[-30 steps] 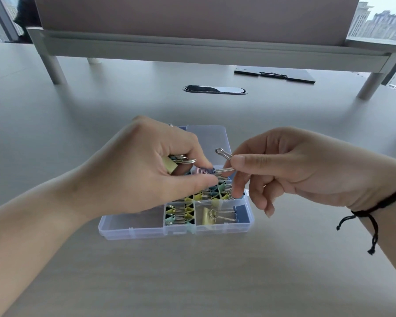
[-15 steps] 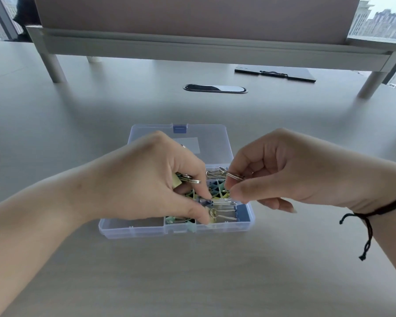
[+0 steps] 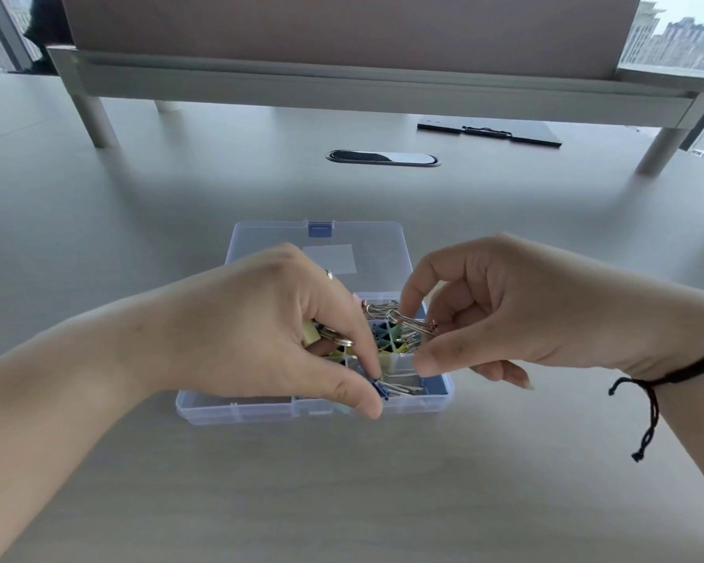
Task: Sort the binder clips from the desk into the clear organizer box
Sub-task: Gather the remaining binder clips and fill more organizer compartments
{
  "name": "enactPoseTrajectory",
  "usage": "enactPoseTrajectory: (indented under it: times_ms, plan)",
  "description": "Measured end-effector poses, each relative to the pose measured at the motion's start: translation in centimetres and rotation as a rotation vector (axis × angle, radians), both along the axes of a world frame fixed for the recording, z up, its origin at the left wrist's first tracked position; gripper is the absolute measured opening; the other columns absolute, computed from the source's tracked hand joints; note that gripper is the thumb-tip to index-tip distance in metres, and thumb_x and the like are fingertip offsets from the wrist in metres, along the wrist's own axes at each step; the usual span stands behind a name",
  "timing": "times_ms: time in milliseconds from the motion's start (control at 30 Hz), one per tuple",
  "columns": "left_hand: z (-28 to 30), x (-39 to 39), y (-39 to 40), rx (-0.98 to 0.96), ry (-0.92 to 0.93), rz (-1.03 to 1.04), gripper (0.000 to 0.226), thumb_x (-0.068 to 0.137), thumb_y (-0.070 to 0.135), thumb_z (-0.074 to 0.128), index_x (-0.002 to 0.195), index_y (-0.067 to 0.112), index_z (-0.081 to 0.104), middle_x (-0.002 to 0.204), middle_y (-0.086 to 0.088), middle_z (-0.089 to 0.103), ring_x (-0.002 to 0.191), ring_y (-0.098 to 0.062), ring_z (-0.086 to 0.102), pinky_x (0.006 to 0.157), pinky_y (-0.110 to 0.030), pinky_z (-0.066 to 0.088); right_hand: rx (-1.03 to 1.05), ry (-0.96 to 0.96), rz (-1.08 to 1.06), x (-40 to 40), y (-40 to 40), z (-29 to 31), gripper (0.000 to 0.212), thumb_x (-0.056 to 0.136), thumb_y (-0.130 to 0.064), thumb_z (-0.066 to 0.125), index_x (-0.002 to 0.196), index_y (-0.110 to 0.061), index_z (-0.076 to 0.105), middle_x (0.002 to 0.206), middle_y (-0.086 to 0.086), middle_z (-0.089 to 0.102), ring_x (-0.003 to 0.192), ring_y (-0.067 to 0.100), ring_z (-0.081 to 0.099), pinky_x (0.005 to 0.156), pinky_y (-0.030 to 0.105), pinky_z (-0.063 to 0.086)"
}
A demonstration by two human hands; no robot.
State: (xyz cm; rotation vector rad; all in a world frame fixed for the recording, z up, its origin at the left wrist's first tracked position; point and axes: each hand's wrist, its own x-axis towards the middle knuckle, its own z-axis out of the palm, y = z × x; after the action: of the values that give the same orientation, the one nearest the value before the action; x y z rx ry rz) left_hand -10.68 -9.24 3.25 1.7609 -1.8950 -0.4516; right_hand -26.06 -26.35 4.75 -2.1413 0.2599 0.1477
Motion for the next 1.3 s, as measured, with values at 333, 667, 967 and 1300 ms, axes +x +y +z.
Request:
enactPoseTrajectory:
  times_ms: [333, 667, 967, 1300]
  plan:
    - [0.2, -0.3, 0.2, -0.006, -0.018, 0.005, 0.003, 0.075, 0.034, 0.08, 0.074, 0.032, 0.078, 0.07, 0.016, 0.07, 0.065, -0.003, 0.065, 0.061, -0.003, 0.039, -0.18, 0.022, 0.005, -0.4, 0.6, 0.5, 0.029, 0.063, -0.028, 0.09, 0.082, -0.025, 0.069, 0.062, 0.003, 0.07, 0.05, 0.016, 0.067, 0.056, 0.024, 0.053]
    - [0.2, -0.1, 0.4, 0.122, -0.075, 0.115, 0.039, 0.065, 0.07, 0.062, 0.096, 0.049, 0.073, 0.078, 0.014, 0.072, 0.077, -0.008, 0.068, 0.065, -0.015, 0.047, -0.291, 0.045, 0.065, -0.5, 0.7, 0.6, 0.016, 0.067, -0.039, 0.086, 0.075, -0.028, 0.076, 0.062, 0.005, 0.064, 0.045, 0.006, 0.055, 0.045, 0.021, 0.043]
    - [0.3, -0.1, 0.4, 0.134, -0.117, 0.13, 0.043, 0.06, 0.075, 0.063, 0.095, 0.05, 0.07, 0.074, 0.007, 0.068, 0.072, -0.012, 0.064, 0.06, -0.021, 0.048, -0.387, 0.04, 0.071, -0.5, 0.5, 0.1, 0.008, 0.078, -0.04, 0.073, 0.074, -0.035, 0.078, 0.067, -0.002, 0.063, 0.05, 0.007, 0.046, 0.045, 0.017, 0.034]
    - [0.6, 0.0, 0.5, -0.047, -0.011, 0.082, 0.023, 0.073, 0.055, 0.067, 0.087, 0.041, 0.077, 0.075, 0.023, 0.069, 0.07, -0.002, 0.066, 0.058, -0.009, 0.041, -0.422, 0.049, 0.075, -0.7, 0.5, 0.3, 0.013, 0.078, -0.042, 0.069, 0.076, -0.032, 0.078, 0.062, -0.006, 0.064, 0.045, 0.002, 0.042, 0.043, 0.012, 0.032]
